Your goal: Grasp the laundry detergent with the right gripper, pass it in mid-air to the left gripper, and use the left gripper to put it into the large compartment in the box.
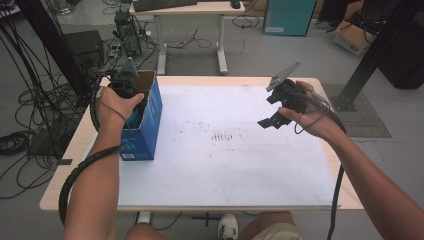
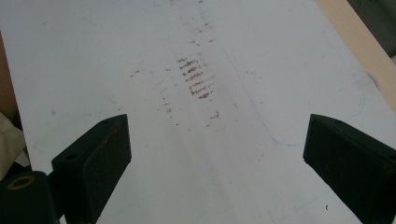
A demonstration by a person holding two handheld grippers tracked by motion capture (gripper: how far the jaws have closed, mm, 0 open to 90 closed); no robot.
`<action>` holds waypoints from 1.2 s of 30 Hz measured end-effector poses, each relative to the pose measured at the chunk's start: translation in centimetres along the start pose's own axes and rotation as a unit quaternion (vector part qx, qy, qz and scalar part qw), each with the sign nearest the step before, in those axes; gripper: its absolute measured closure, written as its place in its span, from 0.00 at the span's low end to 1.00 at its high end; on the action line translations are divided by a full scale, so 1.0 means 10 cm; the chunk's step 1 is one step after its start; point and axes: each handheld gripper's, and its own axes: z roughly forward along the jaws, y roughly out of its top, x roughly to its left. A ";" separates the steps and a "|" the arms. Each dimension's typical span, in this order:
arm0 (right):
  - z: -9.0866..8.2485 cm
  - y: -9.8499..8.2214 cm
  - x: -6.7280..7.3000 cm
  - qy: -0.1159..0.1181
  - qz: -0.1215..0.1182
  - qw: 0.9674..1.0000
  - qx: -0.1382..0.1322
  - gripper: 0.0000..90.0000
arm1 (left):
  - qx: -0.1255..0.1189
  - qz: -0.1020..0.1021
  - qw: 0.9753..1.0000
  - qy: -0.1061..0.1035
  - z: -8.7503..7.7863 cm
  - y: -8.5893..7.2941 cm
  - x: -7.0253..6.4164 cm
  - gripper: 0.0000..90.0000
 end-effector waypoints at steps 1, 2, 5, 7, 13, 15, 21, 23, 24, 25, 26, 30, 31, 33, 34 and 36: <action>0.00 0.00 0.00 -0.001 0.000 1.000 -0.001 0.09 | 0.000 0.001 1.000 -0.001 0.00 0.00 0.00 0.39; 0.00 0.00 0.00 0.001 -0.002 1.000 -0.002 0.09 | 0.000 0.002 1.000 -0.001 -0.01 0.00 0.00 0.39; 0.01 -0.01 0.00 0.001 -0.003 1.000 -0.002 0.09 | 0.001 0.002 1.000 -0.001 -0.01 0.00 0.00 0.39; 0.01 -0.01 0.00 0.001 -0.004 1.000 -0.002 0.08 | 0.001 0.005 1.000 0.000 -0.02 -0.01 0.00 0.39; -0.03 -0.01 0.00 0.000 -0.002 1.000 -0.005 0.08 | 0.002 0.006 1.000 0.002 -0.02 -0.01 -0.02 0.39; -0.03 -0.02 0.00 -0.001 0.003 1.000 -0.005 0.08 | 0.003 0.006 1.000 0.002 -0.02 -0.01 -0.02 0.39; -0.02 -0.03 0.01 0.001 0.000 1.000 -0.005 0.09 | 0.003 0.007 1.000 0.004 -0.06 -0.03 -0.01 0.36; -0.02 -0.03 0.01 0.001 -0.002 1.000 -0.006 0.09 | -0.002 0.006 1.000 0.003 -0.11 -0.04 0.01 0.34; -0.03 -0.02 0.01 0.001 -0.002 1.000 -0.004 0.08 | -0.003 0.006 1.000 0.003 -0.13 -0.05 0.01 0.33; -0.02 -0.02 0.02 0.001 -0.003 1.000 -0.006 0.08 | -0.005 0.006 1.000 0.002 -0.17 -0.05 0.01 0.33; -0.03 0.00 0.01 0.001 -0.004 1.000 -0.007 0.08 | -0.006 0.008 1.000 0.003 -0.19 -0.06 0.01 0.32; -0.04 0.03 0.01 0.001 -0.007 1.000 -0.009 0.09 | -0.010 0.011 1.000 0.002 -0.28 -0.08 -0.01 0.32; -0.04 0.03 0.01 0.000 -0.008 1.000 -0.012 0.08 | -0.012 0.011 1.000 0.003 -0.30 -0.09 -0.02 0.31; -0.04 0.04 0.01 0.000 -0.008 1.000 -0.012 0.09 | -0.012 0.017 1.000 0.009 -0.35 -0.10 -0.04 0.31; -0.04 0.04 0.01 -0.001 -0.008 1.000 -0.012 0.09 | -0.013 0.018 1.000 0.011 -0.36 -0.10 -0.04 0.31; -0.04 0.04 0.01 -0.003 -0.003 1.000 -0.009 0.09 | -0.014 0.019 1.000 0.013 -0.41 -0.12 -0.05 0.31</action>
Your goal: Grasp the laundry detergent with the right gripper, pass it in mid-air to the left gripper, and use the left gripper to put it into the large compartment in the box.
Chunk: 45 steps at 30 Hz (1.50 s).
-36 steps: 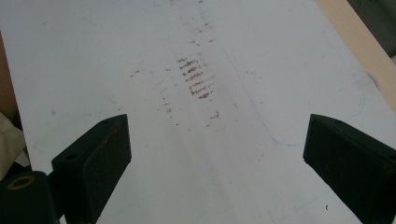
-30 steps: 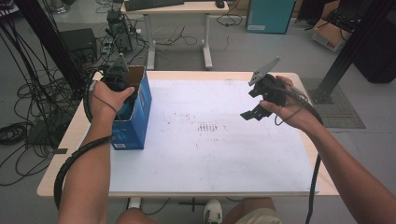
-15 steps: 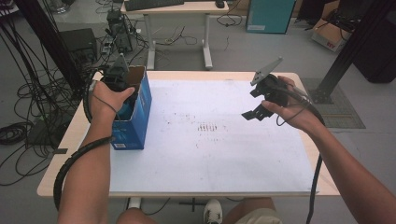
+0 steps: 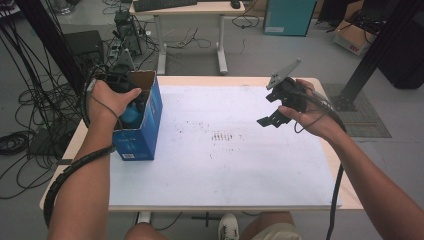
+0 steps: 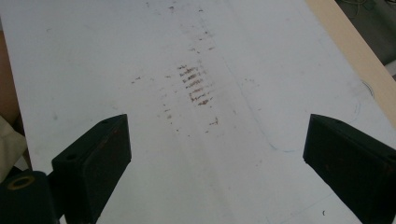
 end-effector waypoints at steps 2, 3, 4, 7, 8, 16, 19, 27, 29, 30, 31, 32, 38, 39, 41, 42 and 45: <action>0.02 -0.01 -0.02 0.000 -0.001 1.000 -0.002 0.09 | -0.001 0.001 1.000 -0.003 -0.05 -0.02 0.00 0.30; 0.02 -0.02 -0.02 0.000 0.002 1.000 -0.003 0.09 | -0.002 0.002 1.000 -0.002 -0.08 -0.03 0.00 0.30; 0.03 -0.02 -0.01 0.000 0.005 1.000 -0.001 0.09 | -0.004 0.003 1.000 -0.002 -0.10 -0.05 0.00 0.30; 0.04 -0.03 -0.03 -0.001 0.003 1.000 0.005 0.09 | -0.008 0.008 1.000 0.001 -0.20 -0.08 -0.01 0.29; 0.05 -0.04 -0.03 -0.001 0.008 1.000 0.003 0.09 | -0.010 0.010 1.000 0.002 -0.22 -0.09 -0.01 0.28; 0.03 -0.07 -0.07 -0.008 0.015 1.000 0.010 0.09 | -0.032 0.036 0.999 0.012 -0.55 -0.11 -0.19 0.22; 0.02 -0.08 -0.10 -0.010 0.016 1.000 0.007 0.09 | -0.038 0.064 0.997 0.027 -0.61 -0.08 -0.37 0.21; -0.02 -0.14 -0.22 -0.017 0.013 1.000 0.022 0.09 | -0.056 0.120 0.991 0.008 -0.61 0.04 -0.85 0.16; -0.02 -0.16 -0.25 -0.018 0.012 0.999 0.030 0.08 | -0.056 0.135 0.989 0.001 -0.61 0.06 -0.97 0.14; -0.02 -0.17 -0.26 -0.020 0.022 0.999 0.033 0.09 | -0.056 0.142 0.988 -0.002 -0.61 0.07 -1.03 0.14; -0.02 -0.18 -0.28 -0.021 0.018 0.999 0.033 0.09 | -0.055 0.147 0.988 -0.005 -0.61 0.09 -1.08 0.14; -0.03 -0.20 -0.30 -0.026 0.017 0.999 0.037 0.09 | -0.054 0.152 0.987 -0.006 -0.60 0.10 -1.12 0.13; -0.04 -0.26 -0.32 -0.029 0.020 0.998 0.044 0.09 | -0.050 0.181 0.982 -0.020 -0.54 0.17 -1.38 0.13; -0.05 -0.27 -0.32 -0.030 0.021 0.998 0.045 0.09 | -0.048 0.183 0.982 -0.022 -0.53 0.18 -1.41 0.13; -0.06 -0.29 -0.34 -0.032 0.023 0.998 0.043 0.09 | -0.043 0.188 0.981 -0.023 -0.51 0.21 -1.46 0.13; -0.08 -0.32 -0.35 -0.034 0.027 0.998 0.041 0.09 | -0.044 0.190 0.980 -0.027 -0.49 0.25 -1.51 0.13; -0.10 -0.36 -0.36 -0.035 0.029 0.998 0.042 0.09 | -0.045 0.197 0.979 -0.028 -0.48 0.27 -1.55 0.13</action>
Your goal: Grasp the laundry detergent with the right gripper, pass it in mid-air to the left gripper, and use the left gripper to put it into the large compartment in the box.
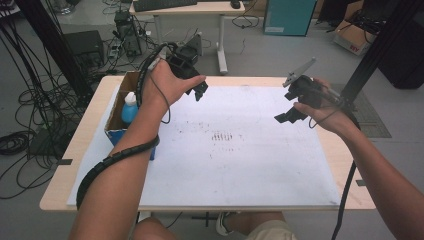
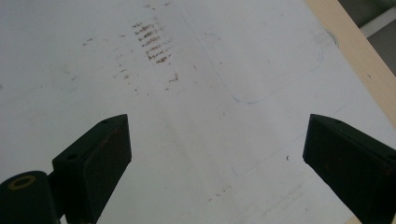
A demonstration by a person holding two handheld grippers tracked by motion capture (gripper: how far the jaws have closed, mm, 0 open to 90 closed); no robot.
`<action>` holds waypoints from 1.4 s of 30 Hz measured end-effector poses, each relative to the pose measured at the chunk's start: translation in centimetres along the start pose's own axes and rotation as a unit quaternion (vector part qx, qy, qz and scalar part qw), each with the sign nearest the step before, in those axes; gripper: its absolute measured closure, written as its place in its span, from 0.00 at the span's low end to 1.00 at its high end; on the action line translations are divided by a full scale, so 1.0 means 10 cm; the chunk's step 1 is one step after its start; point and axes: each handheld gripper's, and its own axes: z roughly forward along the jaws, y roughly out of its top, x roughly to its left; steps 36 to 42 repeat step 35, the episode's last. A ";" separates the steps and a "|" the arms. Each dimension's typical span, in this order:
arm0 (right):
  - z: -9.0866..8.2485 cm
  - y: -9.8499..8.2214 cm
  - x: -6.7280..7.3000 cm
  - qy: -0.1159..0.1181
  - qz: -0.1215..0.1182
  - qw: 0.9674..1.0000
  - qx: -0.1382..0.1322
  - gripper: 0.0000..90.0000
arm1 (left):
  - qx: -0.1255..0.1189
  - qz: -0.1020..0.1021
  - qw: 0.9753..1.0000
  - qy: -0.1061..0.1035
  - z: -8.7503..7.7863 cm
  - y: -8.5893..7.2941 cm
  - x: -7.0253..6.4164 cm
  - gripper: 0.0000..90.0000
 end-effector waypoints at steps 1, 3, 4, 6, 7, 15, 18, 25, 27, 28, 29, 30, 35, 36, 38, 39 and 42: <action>0.00 -0.02 0.00 0.000 0.001 1.000 0.001 0.09 | -0.003 -0.001 1.000 -0.001 0.01 0.01 -0.02 0.13; -0.02 -0.06 -0.04 -0.001 -0.007 1.000 0.001 0.09 | -0.006 0.007 1.000 0.000 0.01 0.04 -0.05 0.12; -0.02 -0.06 -0.04 -0.001 -0.007 1.000 0.001 0.09 | -0.009 0.009 1.000 -0.003 0.02 0.05 -0.07 0.12; -0.03 -0.07 -0.04 -0.004 -0.004 1.000 -0.002 0.09 | -0.009 0.013 1.000 -0.004 0.02 0.08 -0.10 0.12; -0.05 -0.08 -0.04 -0.004 -0.002 1.000 0.001 0.09 | -0.011 0.016 1.000 -0.002 0.01 0.08 -0.11 0.12; -0.07 -0.04 -0.01 -0.002 -0.011 1.000 0.002 0.09 | -0.011 0.012 1.000 -0.004 0.02 0.06 -0.13 0.11; -0.07 -0.03 0.01 -0.003 -0.012 1.000 -0.004 0.09 | -0.016 0.001 1.000 -0.006 0.01 0.04 -0.10 0.11; -0.04 0.00 0.01 0.000 -0.017 1.000 0.002 0.09 | -0.018 -0.004 1.000 -0.008 0.01 0.02 -0.09 0.11; -0.04 0.01 0.02 0.001 -0.020 1.000 0.001 0.09 | -0.020 -0.004 1.000 -0.009 0.02 0.02 -0.08 0.11; -0.04 0.01 0.03 0.001 -0.016 1.000 0.003 0.09 | -0.021 -0.005 1.000 -0.009 0.02 0.02 -0.08 0.11; -0.03 0.01 0.02 0.001 -0.020 1.000 -0.001 0.09 | -0.021 -0.007 1.000 -0.010 0.03 0.01 -0.08 0.11; -0.03 0.02 0.02 0.001 -0.021 1.000 0.000 0.09 | -0.020 -0.006 1.000 -0.009 0.04 0.01 -0.08 0.11; -0.02 0.01 0.00 0.001 -0.023 1.000 0.001 0.09 | -0.021 -0.011 1.000 -0.010 0.05 0.01 -0.06 0.11; -0.02 0.01 0.00 0.001 -0.023 1.000 0.001 0.09 | -0.021 -0.011 1.000 -0.010 0.05 0.01 -0.06 0.11; -0.02 0.01 0.00 0.001 -0.023 1.000 0.001 0.09 | -0.021 -0.011 1.000 -0.010 0.05 0.01 -0.06 0.11; -0.02 0.01 0.00 0.001 -0.023 1.000 0.001 0.09 | -0.021 -0.011 1.000 -0.010 0.05 0.01 -0.06 0.11; -0.02 0.01 0.00 0.001 -0.023 1.000 0.001 0.09 | -0.021 -0.011 1.000 -0.010 0.05 0.01 -0.06 0.11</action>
